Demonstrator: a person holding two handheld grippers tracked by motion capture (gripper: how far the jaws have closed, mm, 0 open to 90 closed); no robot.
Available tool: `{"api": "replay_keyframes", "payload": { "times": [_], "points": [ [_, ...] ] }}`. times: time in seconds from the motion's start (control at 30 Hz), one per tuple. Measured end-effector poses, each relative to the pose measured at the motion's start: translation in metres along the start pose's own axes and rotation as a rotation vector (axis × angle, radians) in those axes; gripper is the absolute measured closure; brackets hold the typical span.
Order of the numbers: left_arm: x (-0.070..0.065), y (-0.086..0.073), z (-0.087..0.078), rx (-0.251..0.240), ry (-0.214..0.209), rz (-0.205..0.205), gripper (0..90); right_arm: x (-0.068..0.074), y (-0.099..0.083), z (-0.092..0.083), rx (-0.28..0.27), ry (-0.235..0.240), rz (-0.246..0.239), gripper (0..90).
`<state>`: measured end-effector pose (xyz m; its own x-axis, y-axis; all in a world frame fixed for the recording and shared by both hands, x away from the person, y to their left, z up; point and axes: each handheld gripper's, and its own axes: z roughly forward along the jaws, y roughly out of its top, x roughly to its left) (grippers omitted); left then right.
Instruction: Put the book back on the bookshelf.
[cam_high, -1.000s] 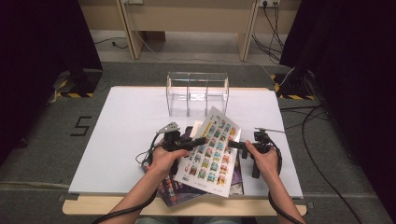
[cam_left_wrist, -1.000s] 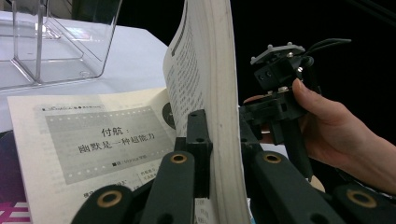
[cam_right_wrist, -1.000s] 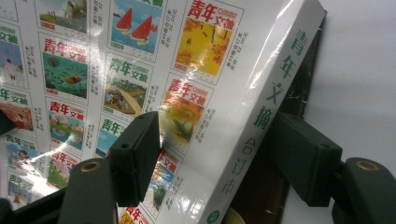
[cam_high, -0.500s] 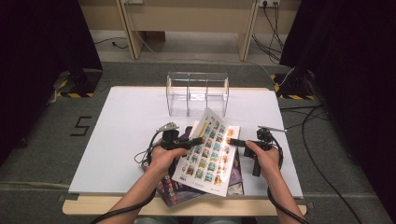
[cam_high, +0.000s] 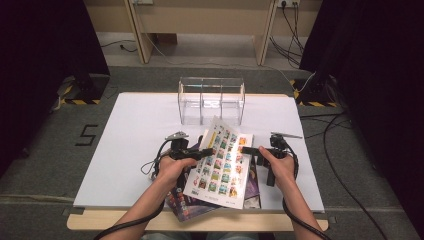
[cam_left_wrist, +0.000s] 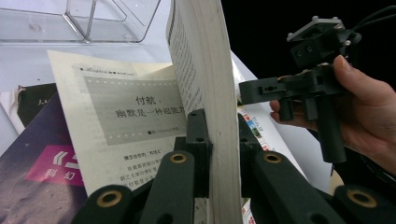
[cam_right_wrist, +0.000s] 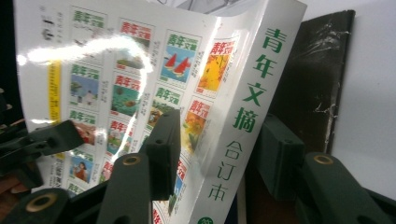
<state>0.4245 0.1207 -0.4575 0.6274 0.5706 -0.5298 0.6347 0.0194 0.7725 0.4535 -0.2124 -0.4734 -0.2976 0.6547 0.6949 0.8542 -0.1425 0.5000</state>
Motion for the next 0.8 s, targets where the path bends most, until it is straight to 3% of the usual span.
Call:
{"api": "replay_keyframes", "payload": {
  "times": [0.2,0.3,0.43,0.53,0.63,0.77,0.8],
  "points": [
    [0.000,0.001,0.001,0.009,0.002,0.005,81.9,-0.006,0.002,0.008,0.012,-0.010,0.011,50.6],
    [0.001,0.000,0.002,0.021,0.021,0.004,81.7,-0.007,0.003,0.011,0.018,-0.019,0.005,55.7],
    [0.004,0.001,0.000,0.040,0.046,-0.005,80.0,-0.008,0.006,0.006,0.001,0.040,0.068,68.3],
    [0.006,0.002,-0.004,0.053,0.061,0.007,76.4,0.001,0.009,0.002,-0.005,0.055,0.065,70.1],
    [0.008,0.003,-0.011,0.062,0.088,0.006,68.8,0.012,0.012,-0.003,-0.031,0.086,0.053,72.2],
    [0.011,0.003,-0.028,0.091,0.172,0.039,48.4,0.036,0.017,-0.011,-0.052,0.097,-0.003,73.8],
    [0.013,0.002,-0.037,0.080,0.189,0.039,43.6,0.041,0.018,-0.012,-0.057,0.096,-0.012,74.0]
  ]
}}
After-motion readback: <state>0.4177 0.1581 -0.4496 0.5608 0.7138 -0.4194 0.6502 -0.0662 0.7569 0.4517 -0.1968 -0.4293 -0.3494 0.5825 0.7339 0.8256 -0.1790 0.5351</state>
